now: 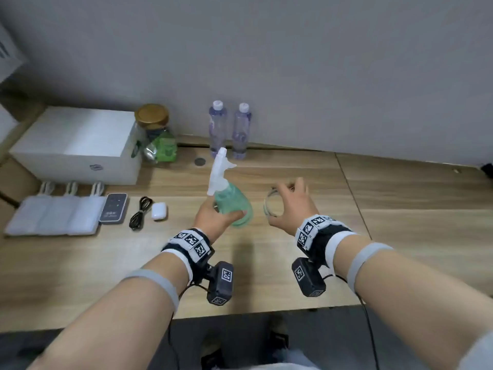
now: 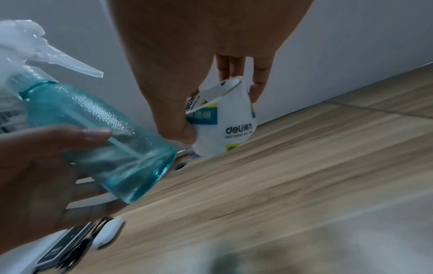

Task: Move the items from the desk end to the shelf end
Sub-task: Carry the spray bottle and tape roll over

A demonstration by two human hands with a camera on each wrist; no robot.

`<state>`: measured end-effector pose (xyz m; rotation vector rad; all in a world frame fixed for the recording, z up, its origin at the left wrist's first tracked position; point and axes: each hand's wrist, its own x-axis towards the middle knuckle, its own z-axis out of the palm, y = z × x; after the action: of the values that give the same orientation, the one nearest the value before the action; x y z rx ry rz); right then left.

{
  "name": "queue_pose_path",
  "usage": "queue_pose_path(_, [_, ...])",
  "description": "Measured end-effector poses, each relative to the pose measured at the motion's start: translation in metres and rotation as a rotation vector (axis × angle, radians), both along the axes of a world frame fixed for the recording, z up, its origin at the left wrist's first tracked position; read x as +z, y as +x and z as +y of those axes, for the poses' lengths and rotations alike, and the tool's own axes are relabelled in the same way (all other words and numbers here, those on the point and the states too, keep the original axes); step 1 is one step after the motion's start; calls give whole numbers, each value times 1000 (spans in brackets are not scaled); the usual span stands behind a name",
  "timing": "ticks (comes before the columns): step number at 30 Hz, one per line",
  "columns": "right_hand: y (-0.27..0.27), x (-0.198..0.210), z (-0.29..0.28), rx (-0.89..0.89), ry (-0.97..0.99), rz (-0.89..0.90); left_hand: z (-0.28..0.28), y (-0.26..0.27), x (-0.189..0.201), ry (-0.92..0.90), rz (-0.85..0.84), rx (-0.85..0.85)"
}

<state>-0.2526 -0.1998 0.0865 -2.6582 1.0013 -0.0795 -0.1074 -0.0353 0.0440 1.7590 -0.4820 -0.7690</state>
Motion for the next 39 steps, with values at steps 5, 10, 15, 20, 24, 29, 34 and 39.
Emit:
queue_pose_path(5, [-103, 10, -42, -174, -57, 12, -76, -78, 24, -48, -25, -214])
queue_pose_path(10, [-228, 5, -99, -286, -87, 44, -168, -184, 39, -72, -20, -425])
queue_pose_path(15, [-386, -10, -161, -464, -43, 10, -268, -329, 36, -31, 11, -617])
queue_pose_path(20, [-532, -11, -218, -617, -25, 0, -355, -460, 38, -18, -1, -744])
queue_pose_path(24, [-616, -4, -256, -747, -57, -54, -411, -526, 41, -2, -27, -823])
queue_pose_path(29, [-682, -6, -303, -872, -72, -86, -478, -588, 41, 21, -56, -880])
queue_pose_path(34, [-738, -10, -361, -933, -81, -34, -560, -645, 21, 30, -54, -893])
queue_pose_path(39, [-794, -14, -445, -952, -64, 37, -650, -701, -8, 17, -5, -867])
